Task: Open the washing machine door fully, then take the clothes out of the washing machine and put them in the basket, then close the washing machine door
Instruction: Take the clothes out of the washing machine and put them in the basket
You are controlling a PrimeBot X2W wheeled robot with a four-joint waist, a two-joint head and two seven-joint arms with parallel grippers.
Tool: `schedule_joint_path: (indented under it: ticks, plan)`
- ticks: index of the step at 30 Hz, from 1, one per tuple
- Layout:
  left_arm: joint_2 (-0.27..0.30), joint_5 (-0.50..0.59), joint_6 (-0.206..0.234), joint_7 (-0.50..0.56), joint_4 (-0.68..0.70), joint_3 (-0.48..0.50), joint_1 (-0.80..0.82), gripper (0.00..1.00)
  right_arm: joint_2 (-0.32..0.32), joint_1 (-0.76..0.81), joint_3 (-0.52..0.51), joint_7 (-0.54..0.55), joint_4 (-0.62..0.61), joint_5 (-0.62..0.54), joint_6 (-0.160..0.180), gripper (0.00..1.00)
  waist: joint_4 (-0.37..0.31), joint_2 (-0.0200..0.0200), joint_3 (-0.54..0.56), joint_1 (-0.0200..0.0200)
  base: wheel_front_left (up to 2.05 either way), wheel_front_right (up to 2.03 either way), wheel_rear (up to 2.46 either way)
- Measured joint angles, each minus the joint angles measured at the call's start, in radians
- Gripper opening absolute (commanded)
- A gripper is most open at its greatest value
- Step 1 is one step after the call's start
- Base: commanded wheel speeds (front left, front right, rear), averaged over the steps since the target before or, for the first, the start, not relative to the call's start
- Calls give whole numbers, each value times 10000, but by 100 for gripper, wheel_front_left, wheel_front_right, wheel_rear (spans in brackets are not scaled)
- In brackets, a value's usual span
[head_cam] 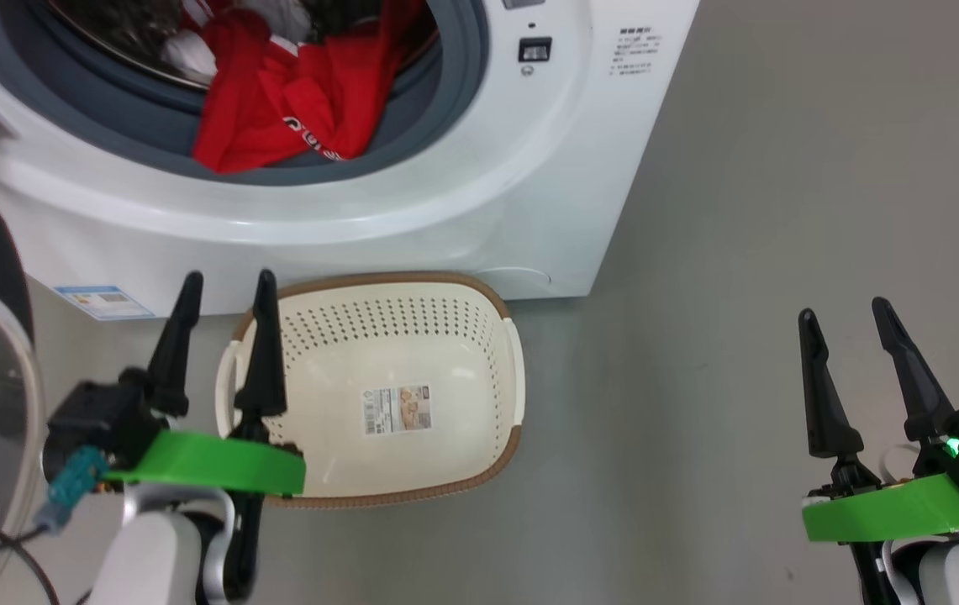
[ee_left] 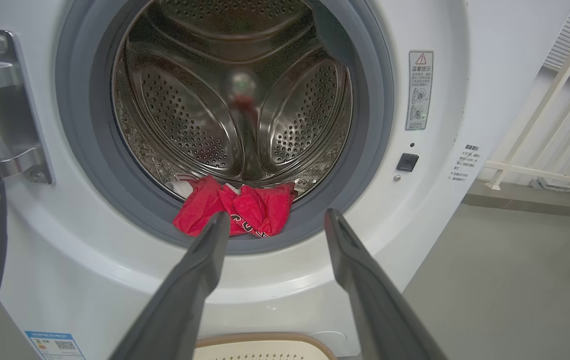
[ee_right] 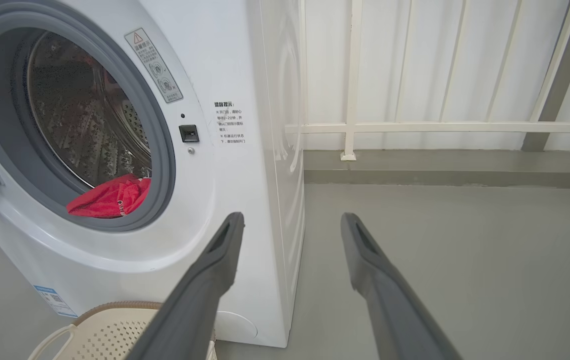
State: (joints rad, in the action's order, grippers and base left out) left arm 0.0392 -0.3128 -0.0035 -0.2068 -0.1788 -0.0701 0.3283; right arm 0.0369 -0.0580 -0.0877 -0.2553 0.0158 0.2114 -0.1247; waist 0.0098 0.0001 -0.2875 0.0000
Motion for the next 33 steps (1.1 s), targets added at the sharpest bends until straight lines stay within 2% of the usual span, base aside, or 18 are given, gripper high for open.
schedule_joint_path:
  ticks: [9,18,33]
  plan:
    - [295,-27,307,821,-943,140,1582,100,12,-383,59,0,12,-2,0,100,-391,0,-574,0,0,0,0]
    - [715,65,295,1005,-2044,144,3450,100,15,-515,98,0,48,61,0,100,-656,0,-998,0,0,0,0]
    - [1087,410,395,1484,-4953,-6,6541,100,27,-1165,370,0,50,75,0,100,-928,0,-2082,0,0,0,0]
